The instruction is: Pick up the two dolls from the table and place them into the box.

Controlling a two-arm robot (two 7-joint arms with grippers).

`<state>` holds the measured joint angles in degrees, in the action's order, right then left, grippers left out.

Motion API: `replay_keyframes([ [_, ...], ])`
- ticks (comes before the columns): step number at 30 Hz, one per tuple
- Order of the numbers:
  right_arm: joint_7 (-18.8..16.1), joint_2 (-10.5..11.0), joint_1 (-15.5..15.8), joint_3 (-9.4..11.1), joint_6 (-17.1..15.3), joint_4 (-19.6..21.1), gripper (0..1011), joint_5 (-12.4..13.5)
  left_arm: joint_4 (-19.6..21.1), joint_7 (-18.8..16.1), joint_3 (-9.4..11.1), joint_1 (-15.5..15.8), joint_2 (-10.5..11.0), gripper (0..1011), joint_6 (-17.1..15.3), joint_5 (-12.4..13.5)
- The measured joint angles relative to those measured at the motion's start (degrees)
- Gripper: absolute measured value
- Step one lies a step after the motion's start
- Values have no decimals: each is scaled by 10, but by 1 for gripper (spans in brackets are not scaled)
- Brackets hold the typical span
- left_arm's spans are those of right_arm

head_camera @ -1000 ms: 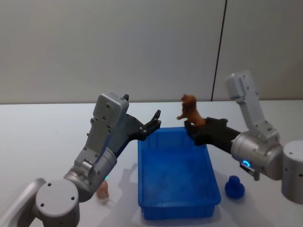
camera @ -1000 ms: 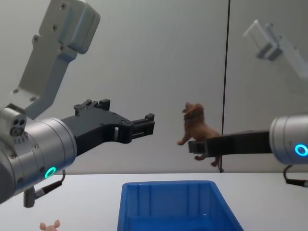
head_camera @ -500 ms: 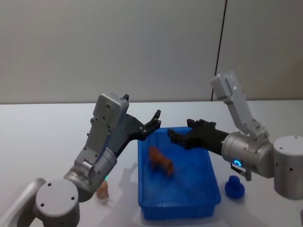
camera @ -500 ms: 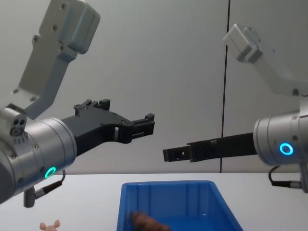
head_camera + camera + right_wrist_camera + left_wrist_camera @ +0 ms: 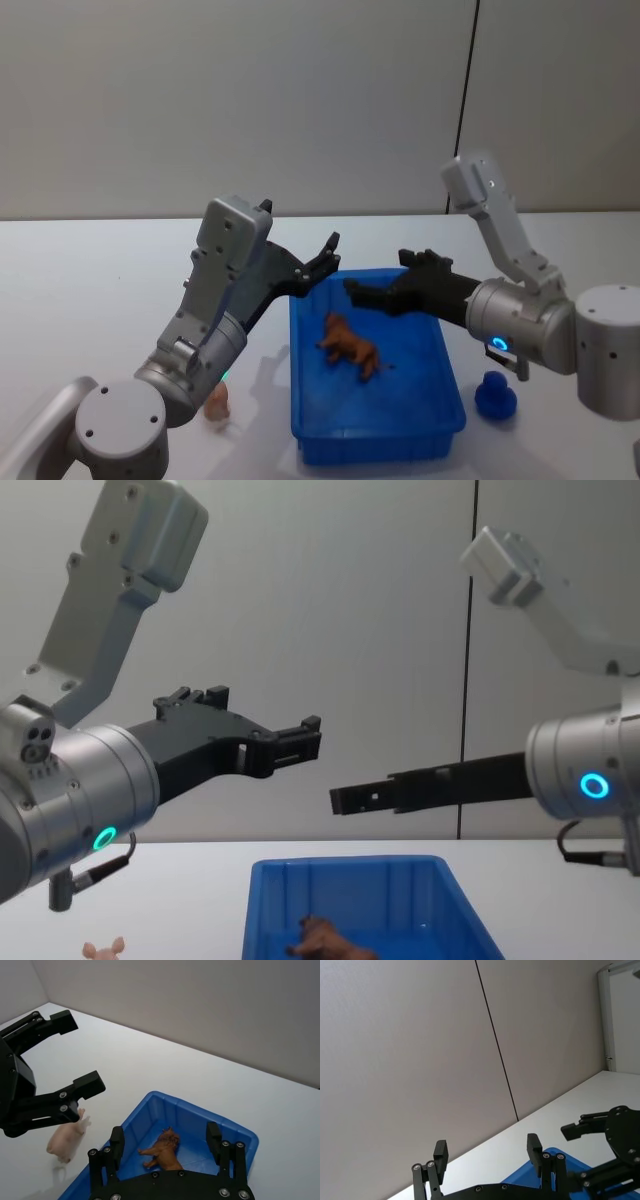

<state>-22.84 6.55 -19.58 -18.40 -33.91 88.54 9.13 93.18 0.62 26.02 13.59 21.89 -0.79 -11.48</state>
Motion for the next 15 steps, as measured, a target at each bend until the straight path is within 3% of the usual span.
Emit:
replay_keyframes([
  [8,25,18,16,13,16,22,1001,6,0,0,0,0,0,1001,0,0],
  [15,55,50,54,34,16,66,1001,25,0,0,0,0,0,1001,0,0],
])
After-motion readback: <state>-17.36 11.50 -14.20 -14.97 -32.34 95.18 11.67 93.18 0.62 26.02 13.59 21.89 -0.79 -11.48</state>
